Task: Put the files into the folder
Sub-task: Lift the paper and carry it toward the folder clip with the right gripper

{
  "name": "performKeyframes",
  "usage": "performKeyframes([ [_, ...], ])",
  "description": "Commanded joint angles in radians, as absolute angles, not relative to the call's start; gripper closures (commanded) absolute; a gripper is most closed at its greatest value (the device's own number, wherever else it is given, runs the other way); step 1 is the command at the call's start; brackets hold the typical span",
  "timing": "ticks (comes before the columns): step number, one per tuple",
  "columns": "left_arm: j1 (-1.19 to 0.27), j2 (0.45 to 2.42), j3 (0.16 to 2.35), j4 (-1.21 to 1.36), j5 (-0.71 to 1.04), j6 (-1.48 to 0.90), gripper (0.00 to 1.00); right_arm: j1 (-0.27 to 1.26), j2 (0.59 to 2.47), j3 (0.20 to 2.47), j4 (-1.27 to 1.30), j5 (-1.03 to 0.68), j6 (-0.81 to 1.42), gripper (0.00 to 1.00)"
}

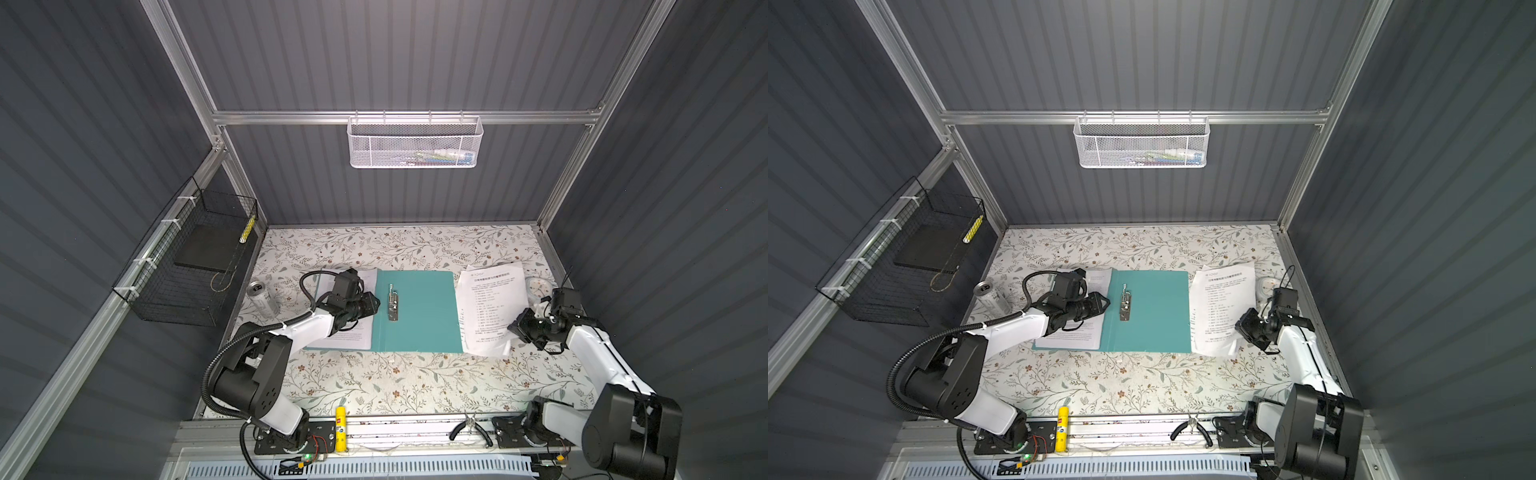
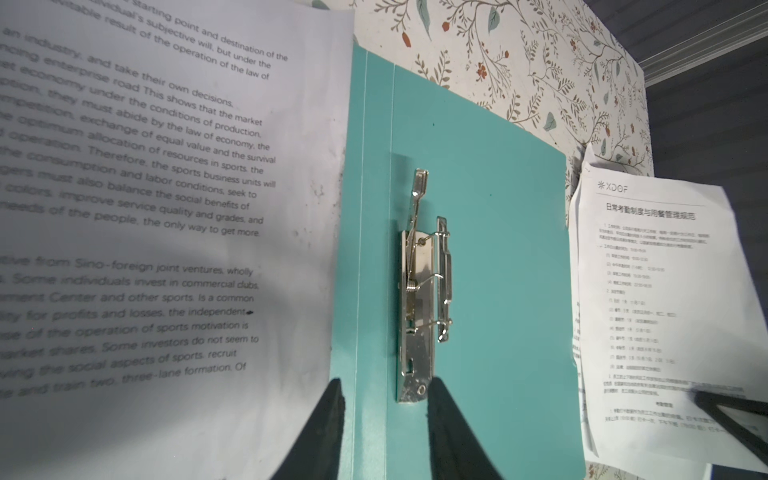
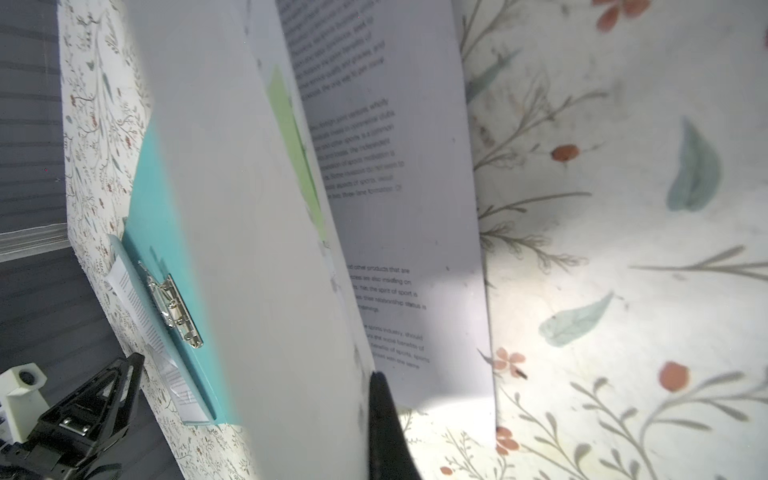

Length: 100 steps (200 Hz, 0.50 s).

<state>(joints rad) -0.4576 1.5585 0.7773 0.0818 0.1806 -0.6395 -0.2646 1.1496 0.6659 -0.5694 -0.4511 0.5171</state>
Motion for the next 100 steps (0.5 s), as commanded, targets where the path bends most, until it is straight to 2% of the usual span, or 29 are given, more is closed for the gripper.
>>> performKeyframes([
  [1,-0.465,1.546,0.814,0.046,0.172,-0.632,0.64,-0.259,1.124,0.747,-0.653,-0.415,0.499,1.0],
  [43,-0.465,1.531,0.844,0.021,0.161,-0.616,0.65,-0.258,1.05,0.924,-0.763,-0.414,0.471,1.0],
  [100,-0.464,1.527,0.872,-0.001,0.165,-0.609,0.65,-0.193,1.067,1.162,-0.813,-0.494,0.497,1.0],
])
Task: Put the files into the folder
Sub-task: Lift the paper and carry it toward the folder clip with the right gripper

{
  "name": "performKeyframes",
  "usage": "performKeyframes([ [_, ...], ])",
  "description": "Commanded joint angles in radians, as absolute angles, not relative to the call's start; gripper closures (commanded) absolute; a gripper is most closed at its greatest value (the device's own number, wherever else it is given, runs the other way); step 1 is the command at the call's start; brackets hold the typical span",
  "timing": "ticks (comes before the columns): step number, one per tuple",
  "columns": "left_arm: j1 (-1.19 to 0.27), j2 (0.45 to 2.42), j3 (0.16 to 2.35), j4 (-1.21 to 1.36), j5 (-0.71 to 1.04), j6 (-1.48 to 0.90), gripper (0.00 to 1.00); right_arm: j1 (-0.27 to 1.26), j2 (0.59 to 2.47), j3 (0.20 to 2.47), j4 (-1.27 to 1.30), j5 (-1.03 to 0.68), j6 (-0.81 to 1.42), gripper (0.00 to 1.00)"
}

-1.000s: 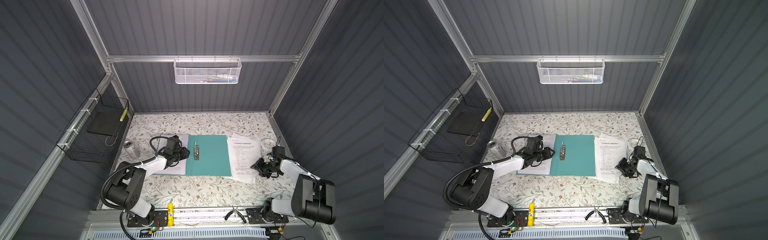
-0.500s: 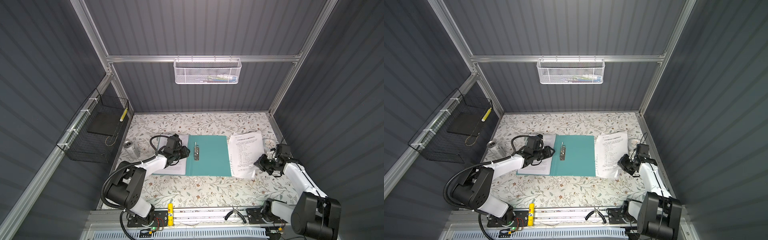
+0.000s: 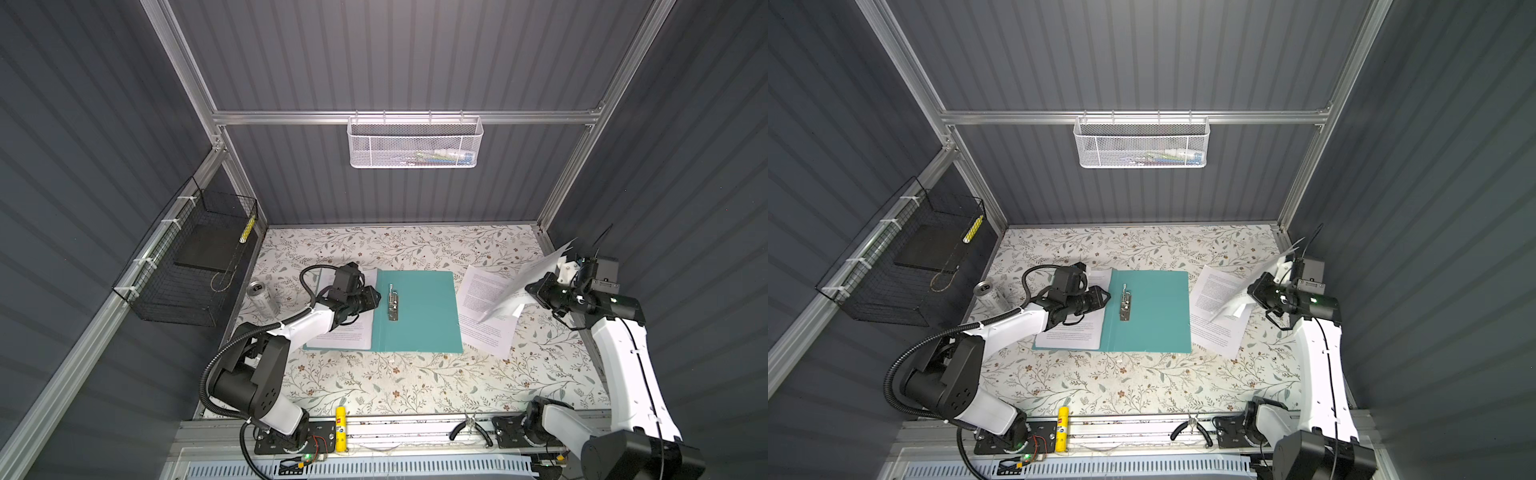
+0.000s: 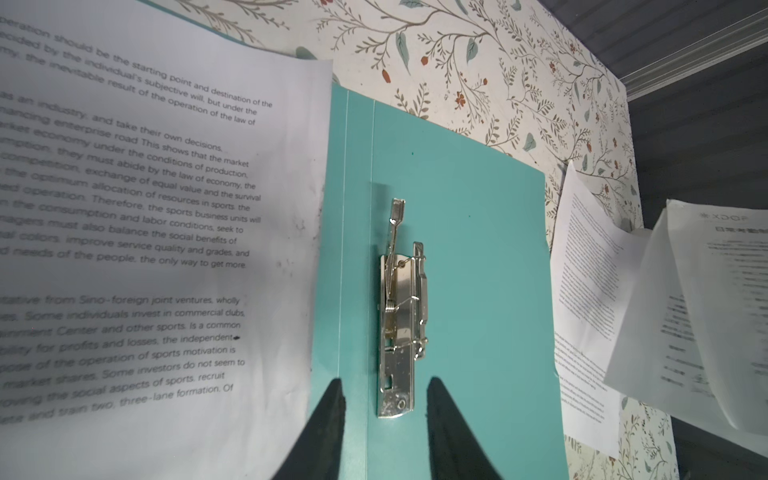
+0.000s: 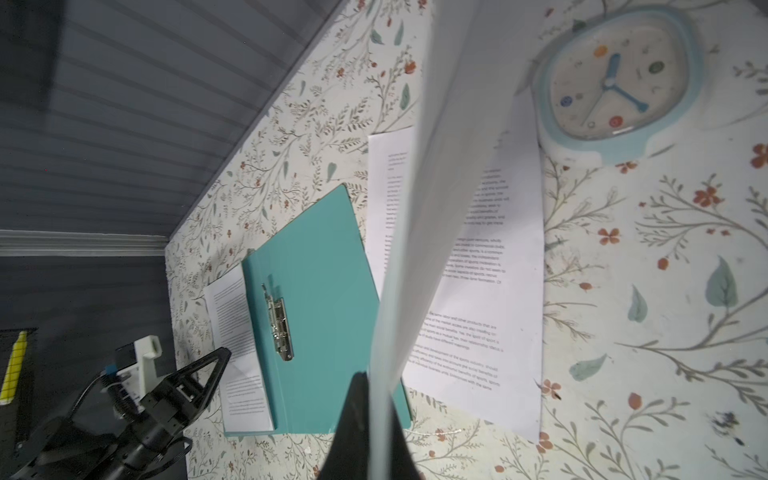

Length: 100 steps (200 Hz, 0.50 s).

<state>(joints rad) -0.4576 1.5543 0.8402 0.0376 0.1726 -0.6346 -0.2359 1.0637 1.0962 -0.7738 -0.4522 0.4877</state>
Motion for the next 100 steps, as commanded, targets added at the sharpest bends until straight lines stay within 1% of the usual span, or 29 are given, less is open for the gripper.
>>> performKeyframes([
  [1,-0.465,1.526,0.872,-0.001,0.164,-0.609,0.65,-0.189,1.068,1.163,-0.812,-0.495,0.499,1.0],
  [17,-0.464,1.515,0.872,-0.005,0.165,-0.609,0.65,-0.122,1.084,1.202,-0.781,-0.506,0.535,1.0],
  [34,-0.463,1.501,0.87,-0.012,0.163,-0.608,0.65,-0.017,1.112,1.242,-0.747,-0.505,0.57,1.0],
  [53,-0.462,1.477,0.857,-0.018,0.153,-0.606,0.65,0.088,1.193,1.283,-0.678,-0.516,0.614,1.0],
  [75,-0.461,1.435,0.846,-0.045,0.121,-0.589,0.63,0.193,1.262,1.33,-0.593,-0.542,0.664,1.0],
  [100,-0.456,1.396,0.84,-0.075,0.102,-0.577,0.61,0.279,1.318,1.336,-0.487,-0.568,0.719,1.0],
])
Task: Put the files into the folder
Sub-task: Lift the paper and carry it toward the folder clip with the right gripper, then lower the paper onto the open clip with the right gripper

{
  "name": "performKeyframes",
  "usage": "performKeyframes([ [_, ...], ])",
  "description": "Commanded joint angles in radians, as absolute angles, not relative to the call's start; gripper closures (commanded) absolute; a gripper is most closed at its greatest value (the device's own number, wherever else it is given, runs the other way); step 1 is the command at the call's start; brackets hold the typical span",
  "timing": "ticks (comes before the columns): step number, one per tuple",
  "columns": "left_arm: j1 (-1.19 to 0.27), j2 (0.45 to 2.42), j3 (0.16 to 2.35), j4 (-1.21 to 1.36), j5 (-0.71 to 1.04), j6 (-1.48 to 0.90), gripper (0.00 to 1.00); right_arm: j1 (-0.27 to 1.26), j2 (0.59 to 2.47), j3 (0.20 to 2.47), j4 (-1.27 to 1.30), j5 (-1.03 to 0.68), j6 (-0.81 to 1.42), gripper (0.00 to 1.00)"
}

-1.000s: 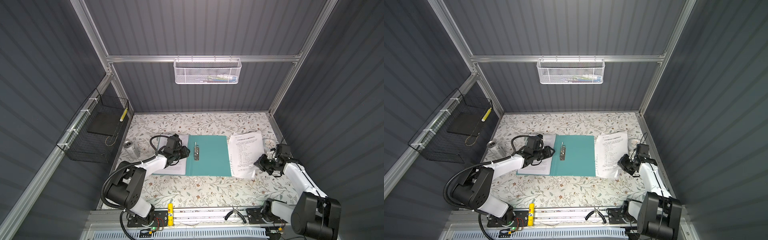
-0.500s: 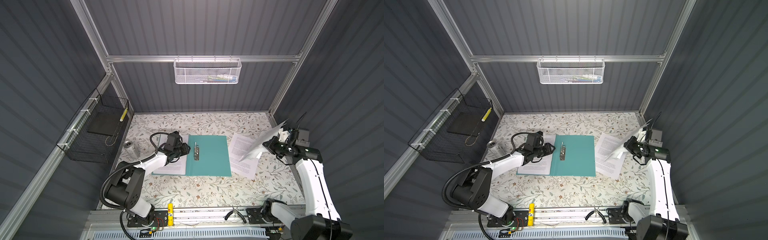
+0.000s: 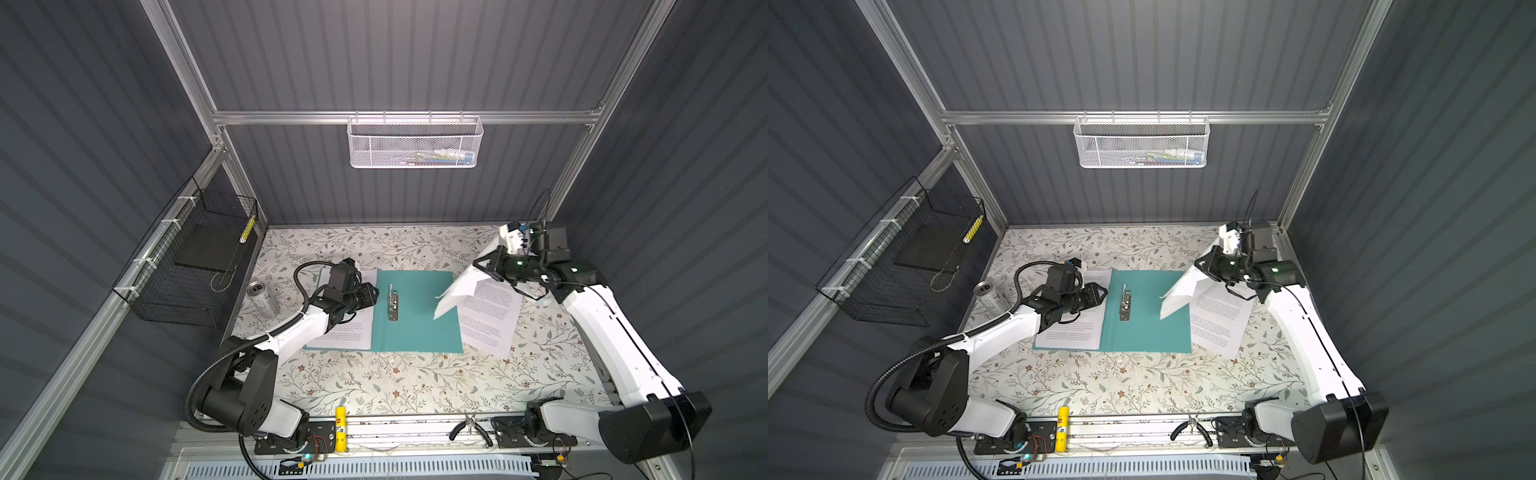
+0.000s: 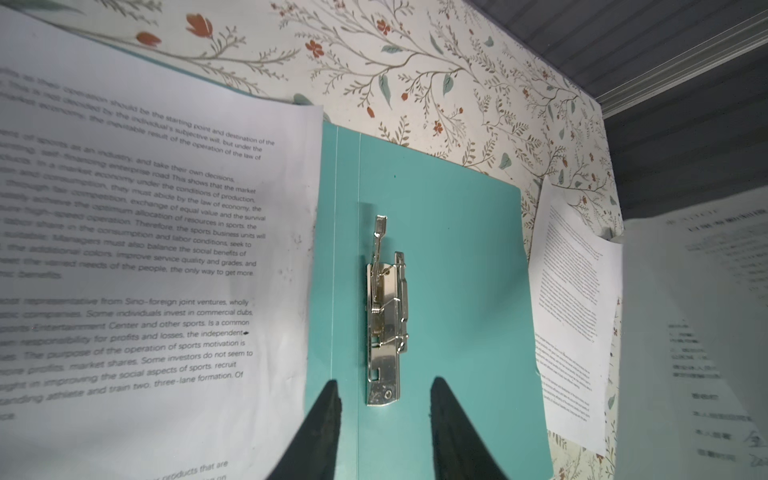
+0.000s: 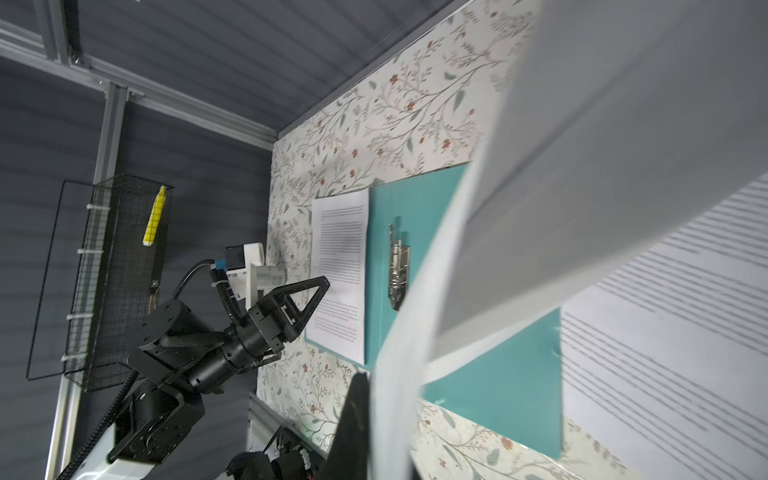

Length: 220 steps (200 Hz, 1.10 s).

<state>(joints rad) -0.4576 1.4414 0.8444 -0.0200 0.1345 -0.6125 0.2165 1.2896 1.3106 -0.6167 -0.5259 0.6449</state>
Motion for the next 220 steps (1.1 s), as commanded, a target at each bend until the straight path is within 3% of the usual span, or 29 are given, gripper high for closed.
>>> performKeyframes([
  [1,-0.457,1.395,0.839,-0.077,0.102,-0.577,0.61,0.282,1.321,1.335,-0.484,-0.569,0.721,1.0],
  [56,-0.452,1.342,0.815,-0.117,0.072,-0.562,0.61,0.327,1.335,1.123,-0.295,-0.573,0.805,1.0],
  [137,-0.453,1.35,0.789,-0.097,0.083,-0.578,0.59,0.304,1.418,0.814,-0.177,-0.57,0.758,1.0],
  [147,-0.453,1.35,0.783,-0.088,0.085,-0.583,0.59,0.297,1.431,0.816,-0.212,-0.563,0.738,0.8],
  [168,-0.453,1.363,0.773,-0.074,0.094,-0.594,0.58,0.293,1.441,0.818,-0.273,-0.52,0.71,0.57],
  [192,-0.453,1.373,0.761,-0.057,0.108,-0.603,0.58,0.293,1.436,0.825,-0.346,-0.458,0.675,0.47],
  [220,-0.453,1.381,0.759,-0.048,0.113,-0.607,0.58,0.29,1.43,0.818,-0.383,-0.415,0.648,0.45],
])
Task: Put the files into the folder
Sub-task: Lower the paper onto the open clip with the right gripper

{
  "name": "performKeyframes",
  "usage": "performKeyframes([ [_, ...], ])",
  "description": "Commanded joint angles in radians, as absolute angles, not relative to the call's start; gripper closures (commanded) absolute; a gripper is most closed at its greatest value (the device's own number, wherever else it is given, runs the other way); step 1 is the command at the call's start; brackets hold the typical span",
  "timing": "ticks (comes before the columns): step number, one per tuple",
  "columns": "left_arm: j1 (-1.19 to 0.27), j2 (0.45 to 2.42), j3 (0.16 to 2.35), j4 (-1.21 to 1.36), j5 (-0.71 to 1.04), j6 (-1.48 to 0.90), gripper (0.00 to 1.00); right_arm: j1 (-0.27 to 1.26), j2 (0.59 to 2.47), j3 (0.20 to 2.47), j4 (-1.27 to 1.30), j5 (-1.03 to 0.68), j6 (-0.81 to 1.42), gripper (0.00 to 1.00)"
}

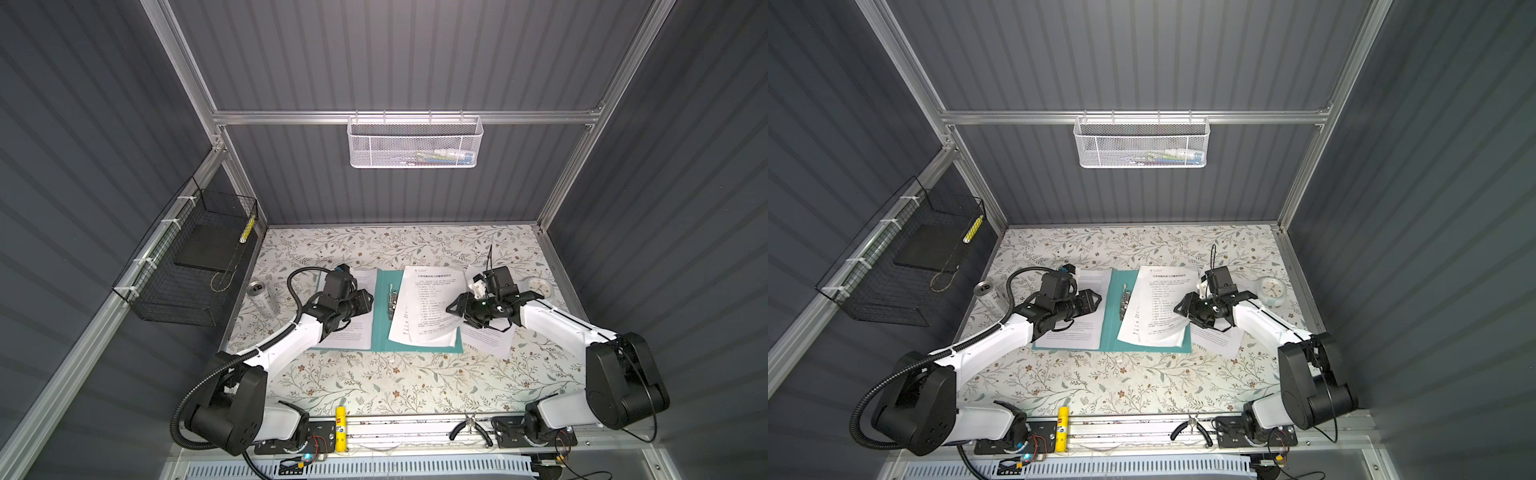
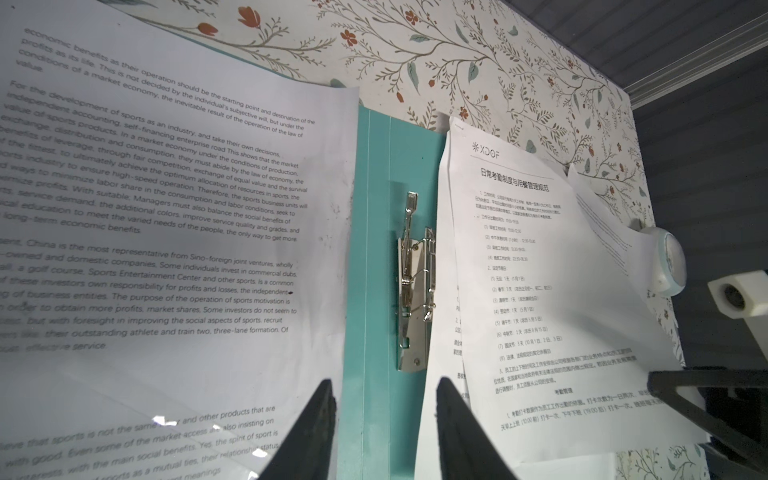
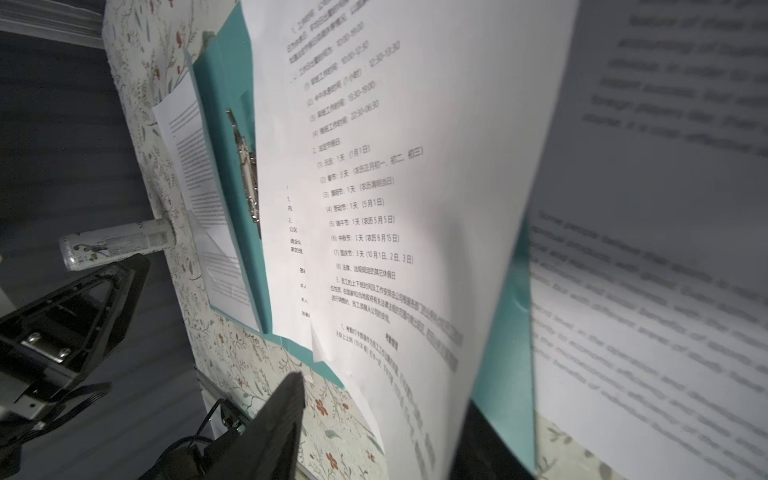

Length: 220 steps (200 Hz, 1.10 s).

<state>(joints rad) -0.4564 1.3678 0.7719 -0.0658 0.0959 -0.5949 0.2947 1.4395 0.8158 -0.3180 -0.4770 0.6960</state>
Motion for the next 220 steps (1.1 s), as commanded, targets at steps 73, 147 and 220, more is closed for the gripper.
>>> performKeyframes([
  [73,-0.455,1.429,0.756,-0.006,0.135,-0.626,0.58,0.291,1.416,0.769,-0.357,-0.458,0.667,0.56],
  [147,-0.456,1.431,0.744,0.003,0.138,-0.632,0.58,0.33,1.332,0.707,-0.325,-0.473,0.738,0.85],
  [220,-0.462,1.412,0.73,0.0,0.132,-0.635,0.58,0.436,1.393,0.686,-0.233,-0.457,0.843,0.88],
])
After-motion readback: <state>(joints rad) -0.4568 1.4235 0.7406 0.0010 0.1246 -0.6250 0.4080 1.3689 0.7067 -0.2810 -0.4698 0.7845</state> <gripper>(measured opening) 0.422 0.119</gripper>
